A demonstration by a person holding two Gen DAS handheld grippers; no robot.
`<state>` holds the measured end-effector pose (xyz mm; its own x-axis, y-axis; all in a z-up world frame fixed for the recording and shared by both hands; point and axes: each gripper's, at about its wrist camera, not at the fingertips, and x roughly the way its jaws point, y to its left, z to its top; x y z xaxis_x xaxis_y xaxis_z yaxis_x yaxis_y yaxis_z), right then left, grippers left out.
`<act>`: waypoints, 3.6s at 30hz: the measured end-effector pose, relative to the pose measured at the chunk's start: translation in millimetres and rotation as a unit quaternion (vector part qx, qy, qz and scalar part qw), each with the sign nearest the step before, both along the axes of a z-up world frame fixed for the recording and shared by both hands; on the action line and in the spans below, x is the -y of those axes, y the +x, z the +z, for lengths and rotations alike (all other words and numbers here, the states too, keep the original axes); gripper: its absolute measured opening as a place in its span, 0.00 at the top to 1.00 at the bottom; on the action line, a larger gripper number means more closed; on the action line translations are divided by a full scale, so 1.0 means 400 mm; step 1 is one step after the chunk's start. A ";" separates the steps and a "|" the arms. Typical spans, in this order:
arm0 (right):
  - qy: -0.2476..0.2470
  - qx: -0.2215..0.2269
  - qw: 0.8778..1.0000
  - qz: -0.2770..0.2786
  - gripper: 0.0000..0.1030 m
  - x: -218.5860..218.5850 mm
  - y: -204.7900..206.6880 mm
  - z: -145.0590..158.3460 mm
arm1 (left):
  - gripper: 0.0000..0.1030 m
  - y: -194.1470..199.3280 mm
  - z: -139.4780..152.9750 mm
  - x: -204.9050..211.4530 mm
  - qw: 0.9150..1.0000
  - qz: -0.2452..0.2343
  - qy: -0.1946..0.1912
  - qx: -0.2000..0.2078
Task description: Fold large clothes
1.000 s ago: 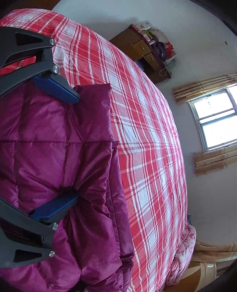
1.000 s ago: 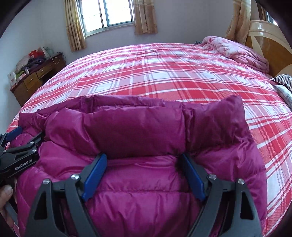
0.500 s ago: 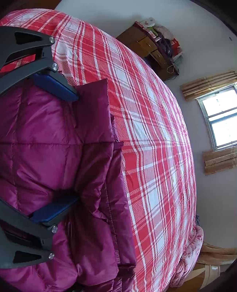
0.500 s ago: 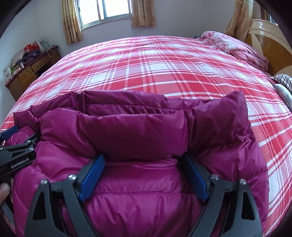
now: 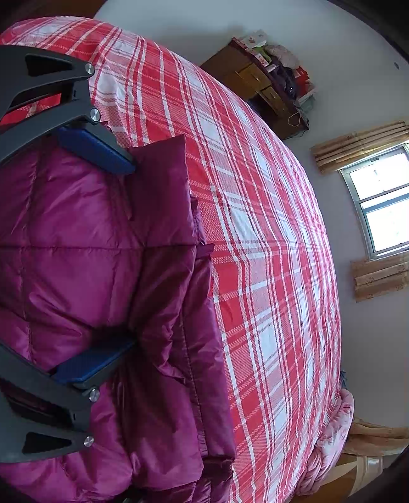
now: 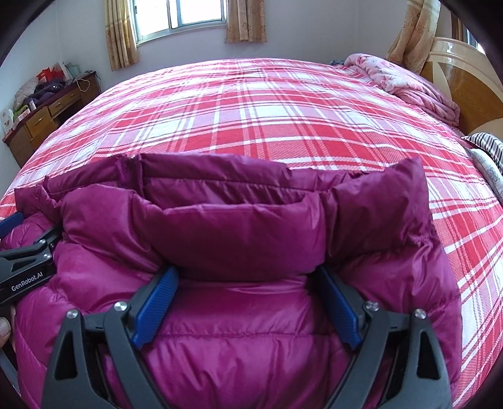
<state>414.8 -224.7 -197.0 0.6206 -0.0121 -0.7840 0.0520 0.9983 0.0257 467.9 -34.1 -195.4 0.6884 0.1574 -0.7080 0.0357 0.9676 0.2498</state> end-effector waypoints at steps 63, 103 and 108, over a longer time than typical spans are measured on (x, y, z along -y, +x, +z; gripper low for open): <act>-0.055 0.030 0.997 -0.037 0.00 0.077 -0.203 0.010 | 0.01 -0.195 -0.003 0.089 0.999 -0.046 -0.021 0.006; -0.083 0.049 0.994 0.057 0.00 -0.184 -0.325 -0.001 | 0.08 -0.393 -0.002 -0.281 0.975 0.007 -0.221 -0.009; -0.084 0.056 0.993 0.055 0.00 -0.189 -0.329 -0.004 | 0.40 -0.391 -0.001 -0.253 0.970 -0.035 -0.240 -0.018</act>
<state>283.3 -149.1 -198.6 0.7092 -0.0654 -0.7020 -0.0505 0.9884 -0.1430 311.3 67.3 -195.8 0.6585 -0.2426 -0.7124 0.1055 0.9670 -0.2318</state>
